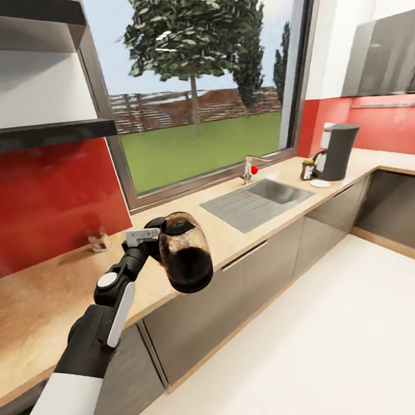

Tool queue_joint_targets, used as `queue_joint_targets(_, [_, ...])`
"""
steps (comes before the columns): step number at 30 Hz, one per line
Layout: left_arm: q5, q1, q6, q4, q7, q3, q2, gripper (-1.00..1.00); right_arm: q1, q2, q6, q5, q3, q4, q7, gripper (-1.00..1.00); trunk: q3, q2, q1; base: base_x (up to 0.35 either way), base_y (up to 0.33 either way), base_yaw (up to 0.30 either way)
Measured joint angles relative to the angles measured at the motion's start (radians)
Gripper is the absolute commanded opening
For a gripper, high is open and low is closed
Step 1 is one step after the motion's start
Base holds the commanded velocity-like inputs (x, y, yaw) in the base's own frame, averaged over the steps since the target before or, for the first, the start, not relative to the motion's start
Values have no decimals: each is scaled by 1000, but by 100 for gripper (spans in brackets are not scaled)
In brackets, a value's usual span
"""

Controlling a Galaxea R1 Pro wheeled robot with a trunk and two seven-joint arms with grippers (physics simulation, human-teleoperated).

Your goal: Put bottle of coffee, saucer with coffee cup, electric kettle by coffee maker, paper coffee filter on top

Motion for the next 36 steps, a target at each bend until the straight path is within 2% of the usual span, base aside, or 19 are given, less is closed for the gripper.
queue_joint_targets(4, [0,0,3,0,1,-1,-2,-100,0,0,-1,0,0,0,0,100,0,0,0,-130,-231,-300])
queue_joint_targets(8, [0,0,10,1,1,0,-3,-100,0,0,0,0,0,0,0,100,0,0,-1,144,-209,-300])
queue_joint_targets(36, [-4,1,6,14,3,-4,-7,-100,0,0,-1,1,0,0,0,100,0,0,-1,279,-151,-300])
